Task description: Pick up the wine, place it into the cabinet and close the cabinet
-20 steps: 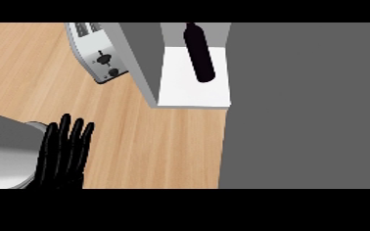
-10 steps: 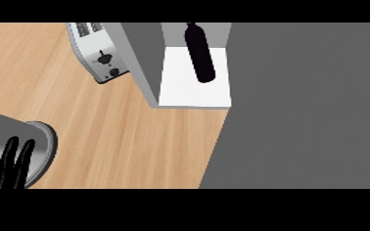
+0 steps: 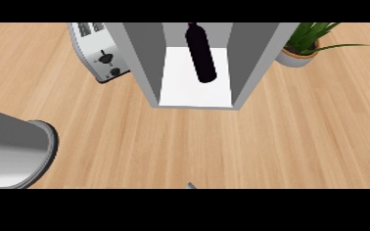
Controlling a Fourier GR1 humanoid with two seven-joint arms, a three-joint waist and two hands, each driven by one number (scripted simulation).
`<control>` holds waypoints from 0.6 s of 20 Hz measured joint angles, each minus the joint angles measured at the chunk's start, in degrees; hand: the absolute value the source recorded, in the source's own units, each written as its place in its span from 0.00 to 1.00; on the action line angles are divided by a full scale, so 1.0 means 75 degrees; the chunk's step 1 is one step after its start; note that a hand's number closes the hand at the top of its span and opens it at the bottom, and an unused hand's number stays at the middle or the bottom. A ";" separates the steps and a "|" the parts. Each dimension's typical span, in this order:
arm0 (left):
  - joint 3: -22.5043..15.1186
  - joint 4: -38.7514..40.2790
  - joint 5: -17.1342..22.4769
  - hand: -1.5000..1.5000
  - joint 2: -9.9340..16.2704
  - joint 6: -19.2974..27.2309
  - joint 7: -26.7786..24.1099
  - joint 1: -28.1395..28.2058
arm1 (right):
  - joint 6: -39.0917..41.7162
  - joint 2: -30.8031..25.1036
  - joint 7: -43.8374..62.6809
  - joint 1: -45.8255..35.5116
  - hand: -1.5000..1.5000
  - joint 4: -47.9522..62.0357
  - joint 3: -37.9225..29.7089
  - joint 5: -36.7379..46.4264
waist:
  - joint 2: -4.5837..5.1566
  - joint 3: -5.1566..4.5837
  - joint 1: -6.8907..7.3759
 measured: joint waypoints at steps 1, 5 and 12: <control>0.0155 -0.0074 0.0058 0.00 0.0035 -0.0156 0.0005 0.0162 | -0.0234 0.0015 0.0008 -0.0278 1.00 0.0189 0.0165 0.0181 | -0.0001 0.0001 0.0017; 0.0681 -0.0082 0.0309 0.00 0.0074 -0.0751 0.0090 0.0513 | -0.1291 0.0041 0.0009 -0.1622 1.00 0.1191 0.0280 0.0311 | 0.0020 0.0007 0.0054; 0.1512 -0.0040 0.0718 0.00 0.0046 -0.1582 0.0419 0.0900 | -0.2289 0.0055 -0.0182 -0.3751 1.00 0.3056 -0.0330 -0.0092 | 0.0037 0.0011 0.0080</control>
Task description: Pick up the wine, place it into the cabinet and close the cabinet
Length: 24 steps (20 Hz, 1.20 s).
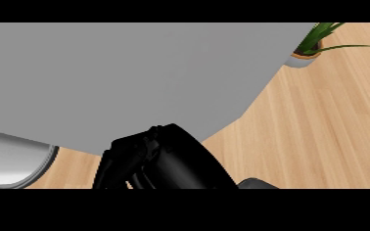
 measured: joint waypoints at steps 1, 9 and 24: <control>0.0150 0.0036 0.0106 0.00 0.0017 -0.0095 0.0081 0.0008 | -0.0023 0.0009 -0.0088 -0.0247 1.00 0.0309 -0.0151 -0.0096 | 0.0005 -0.0003 0.0001; 0.0463 -0.0124 0.0048 0.00 -0.0247 -0.0319 0.0621 0.0008 | 0.0046 0.0021 -0.0926 -0.1625 1.00 0.2407 -0.1284 -0.0431 | 0.0023 -0.0007 -0.0073; -0.0652 -0.0033 -0.0700 0.00 -0.0756 0.0453 0.1667 -0.1402 | 0.1425 -0.0218 -0.3030 -0.2214 1.00 0.4556 -0.2411 -0.0722 | -0.0152 -0.0049 -0.0176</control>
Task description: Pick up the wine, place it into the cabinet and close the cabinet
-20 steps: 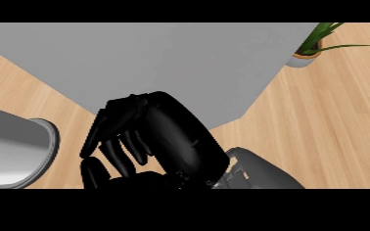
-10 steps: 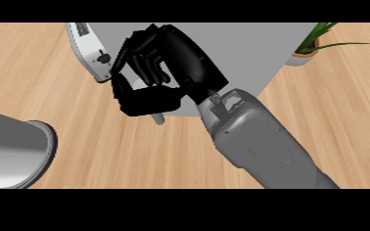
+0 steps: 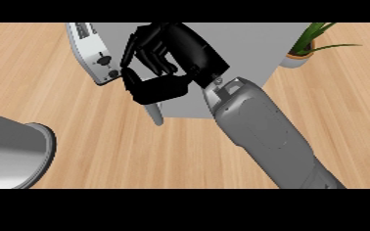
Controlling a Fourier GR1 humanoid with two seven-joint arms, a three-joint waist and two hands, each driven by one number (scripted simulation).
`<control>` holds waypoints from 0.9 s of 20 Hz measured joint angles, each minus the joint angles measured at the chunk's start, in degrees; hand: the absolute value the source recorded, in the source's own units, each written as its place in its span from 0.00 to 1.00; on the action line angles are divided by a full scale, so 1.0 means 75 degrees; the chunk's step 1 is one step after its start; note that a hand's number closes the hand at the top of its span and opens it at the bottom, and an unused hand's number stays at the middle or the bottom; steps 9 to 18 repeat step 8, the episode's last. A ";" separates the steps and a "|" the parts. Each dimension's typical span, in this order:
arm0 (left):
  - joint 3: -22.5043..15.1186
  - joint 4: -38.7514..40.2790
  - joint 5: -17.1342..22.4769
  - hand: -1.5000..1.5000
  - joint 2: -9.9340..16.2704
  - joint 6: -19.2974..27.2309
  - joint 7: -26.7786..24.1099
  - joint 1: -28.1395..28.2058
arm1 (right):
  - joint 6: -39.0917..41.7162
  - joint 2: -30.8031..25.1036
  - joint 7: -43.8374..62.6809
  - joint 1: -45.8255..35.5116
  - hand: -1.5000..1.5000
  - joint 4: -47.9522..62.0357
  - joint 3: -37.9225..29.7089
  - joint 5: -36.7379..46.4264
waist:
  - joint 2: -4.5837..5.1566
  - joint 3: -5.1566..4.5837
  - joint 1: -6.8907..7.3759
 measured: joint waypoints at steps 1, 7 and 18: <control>-0.0080 -0.0001 -0.0049 0.00 -0.0034 0.0091 0.0039 -0.0122 | 0.0074 -0.0037 -0.0099 -0.0036 1.00 0.0081 -0.0016 0.0000 | -0.0003 -0.0002 0.0008; -0.0495 0.0163 -0.0348 0.00 -0.0260 0.0479 0.0168 -0.0649 | 0.0454 -0.0216 -0.0586 -0.0034 1.00 0.0228 -0.0040 -0.0073 | -0.0044 -0.0056 0.0034; -0.0601 0.0224 -0.0434 0.00 -0.0315 0.0561 0.0182 -0.0767 | 0.0479 -0.0206 -0.0619 -0.0033 1.00 0.0226 -0.0030 -0.0079 | -0.0046 -0.0059 0.0011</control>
